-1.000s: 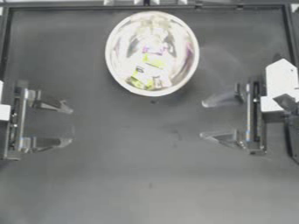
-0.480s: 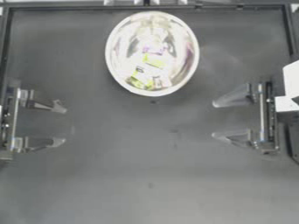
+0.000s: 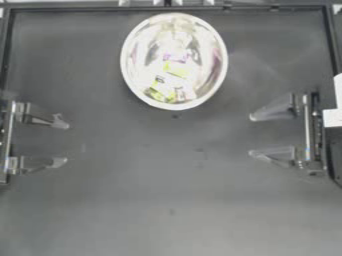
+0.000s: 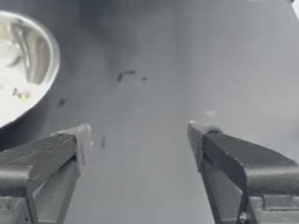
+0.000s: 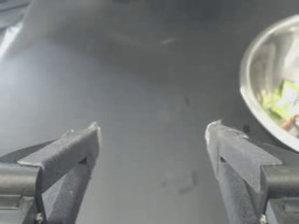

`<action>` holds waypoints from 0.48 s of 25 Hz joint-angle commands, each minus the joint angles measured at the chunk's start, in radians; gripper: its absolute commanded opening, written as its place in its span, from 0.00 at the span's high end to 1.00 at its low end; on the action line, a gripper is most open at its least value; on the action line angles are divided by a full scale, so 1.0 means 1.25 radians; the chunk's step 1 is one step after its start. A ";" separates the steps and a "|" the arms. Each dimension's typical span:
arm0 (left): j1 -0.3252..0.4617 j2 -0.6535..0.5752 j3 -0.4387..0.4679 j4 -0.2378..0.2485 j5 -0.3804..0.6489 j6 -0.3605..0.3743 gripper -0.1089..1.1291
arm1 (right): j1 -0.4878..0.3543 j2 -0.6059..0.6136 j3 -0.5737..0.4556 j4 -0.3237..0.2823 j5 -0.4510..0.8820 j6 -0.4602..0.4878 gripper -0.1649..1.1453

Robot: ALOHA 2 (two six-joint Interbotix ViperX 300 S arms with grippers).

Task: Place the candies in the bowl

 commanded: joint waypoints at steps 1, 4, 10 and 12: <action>0.001 -0.013 -0.001 0.002 -0.002 0.000 0.12 | 0.001 -0.021 -0.002 -0.006 -0.002 0.004 0.11; 0.001 -0.021 0.000 0.002 -0.004 0.000 0.12 | 0.000 -0.032 0.000 -0.009 -0.002 0.002 0.11; 0.004 -0.028 -0.002 0.002 -0.004 0.000 0.12 | -0.020 -0.049 0.001 -0.018 -0.007 0.001 0.11; 0.006 -0.039 0.000 0.002 -0.002 0.000 0.12 | -0.021 -0.052 0.002 -0.018 -0.009 -0.001 0.11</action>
